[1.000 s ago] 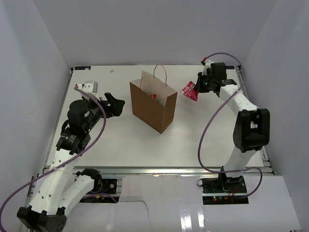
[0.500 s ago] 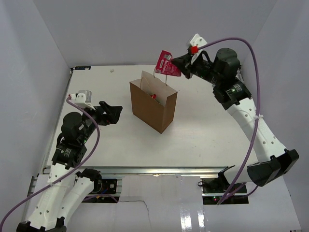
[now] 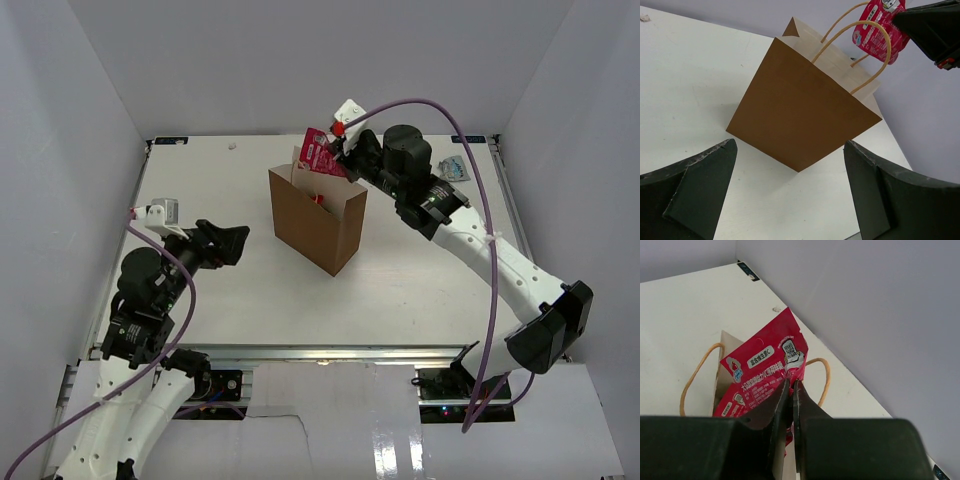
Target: Place the snacks into the paper bag
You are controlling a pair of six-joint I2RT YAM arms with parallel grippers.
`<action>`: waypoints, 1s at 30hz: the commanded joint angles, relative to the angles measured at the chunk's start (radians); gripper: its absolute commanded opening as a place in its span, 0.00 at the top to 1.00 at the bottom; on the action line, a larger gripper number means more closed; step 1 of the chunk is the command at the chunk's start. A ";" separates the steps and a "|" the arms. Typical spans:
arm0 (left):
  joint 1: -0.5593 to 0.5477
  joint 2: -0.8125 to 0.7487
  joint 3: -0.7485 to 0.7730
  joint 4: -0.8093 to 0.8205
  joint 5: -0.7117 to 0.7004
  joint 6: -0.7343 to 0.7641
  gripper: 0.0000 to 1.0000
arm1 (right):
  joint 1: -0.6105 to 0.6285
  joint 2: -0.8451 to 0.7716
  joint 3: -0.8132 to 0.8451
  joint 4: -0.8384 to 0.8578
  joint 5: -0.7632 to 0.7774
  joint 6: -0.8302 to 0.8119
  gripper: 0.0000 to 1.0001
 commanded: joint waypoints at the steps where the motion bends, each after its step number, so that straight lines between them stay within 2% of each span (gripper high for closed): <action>1: -0.005 0.014 0.003 -0.009 0.008 -0.006 0.02 | 0.001 -0.016 -0.014 0.103 0.095 -0.003 0.90; 3: -0.004 0.027 0.003 -0.006 0.018 -0.006 0.02 | 0.002 -0.028 -0.035 0.097 0.075 -0.003 0.71; 5: -0.004 0.037 0.002 0.001 0.024 -0.011 0.02 | 0.002 -0.043 -0.053 0.093 0.061 -0.008 0.56; 6: -0.004 0.040 0.002 0.003 0.028 -0.011 0.02 | 0.001 -0.051 -0.060 0.091 0.060 -0.014 0.45; 8: -0.004 0.048 0.003 0.006 0.031 -0.011 0.02 | -0.001 -0.073 -0.064 0.086 0.056 -0.020 0.38; 12: -0.002 0.053 0.000 0.012 0.031 -0.012 0.02 | -0.048 -0.100 -0.031 0.059 0.030 -0.049 0.35; 15: -0.004 0.054 -0.009 0.015 0.031 -0.018 0.02 | -0.198 -0.090 0.008 -0.011 -0.068 0.017 0.33; 16: -0.004 0.053 -0.014 0.017 0.031 -0.020 0.02 | -0.307 -0.061 0.029 -0.041 -0.118 0.074 0.33; 17: -0.004 0.051 -0.024 0.018 0.031 -0.023 0.02 | -0.359 -0.039 0.040 -0.077 -0.143 0.102 0.33; 18: -0.004 0.051 -0.030 0.021 0.031 -0.025 0.02 | -0.413 -0.010 0.051 -0.164 -0.170 0.127 0.33; 19: -0.004 0.050 -0.040 0.029 0.034 -0.025 0.02 | -0.508 0.051 0.061 -0.206 -0.213 0.167 0.32; 22: -0.004 0.065 -0.047 0.043 0.038 -0.026 0.02 | -0.640 0.197 0.084 -0.346 -0.259 0.202 0.28; 23: -0.004 0.070 -0.049 0.044 0.042 -0.025 0.02 | -0.663 0.228 0.095 -0.363 -0.249 0.233 0.16; 26: -0.004 0.093 -0.046 0.047 0.050 -0.019 0.02 | -0.719 0.332 0.120 -0.365 -0.155 0.268 0.06; 27: -0.004 0.096 -0.044 0.049 0.048 -0.015 0.02 | -0.745 0.382 0.153 -0.352 -0.123 0.271 0.10; 30: -0.004 0.109 -0.050 0.056 0.048 -0.017 0.02 | -0.745 0.469 0.254 -0.342 0.059 0.300 0.10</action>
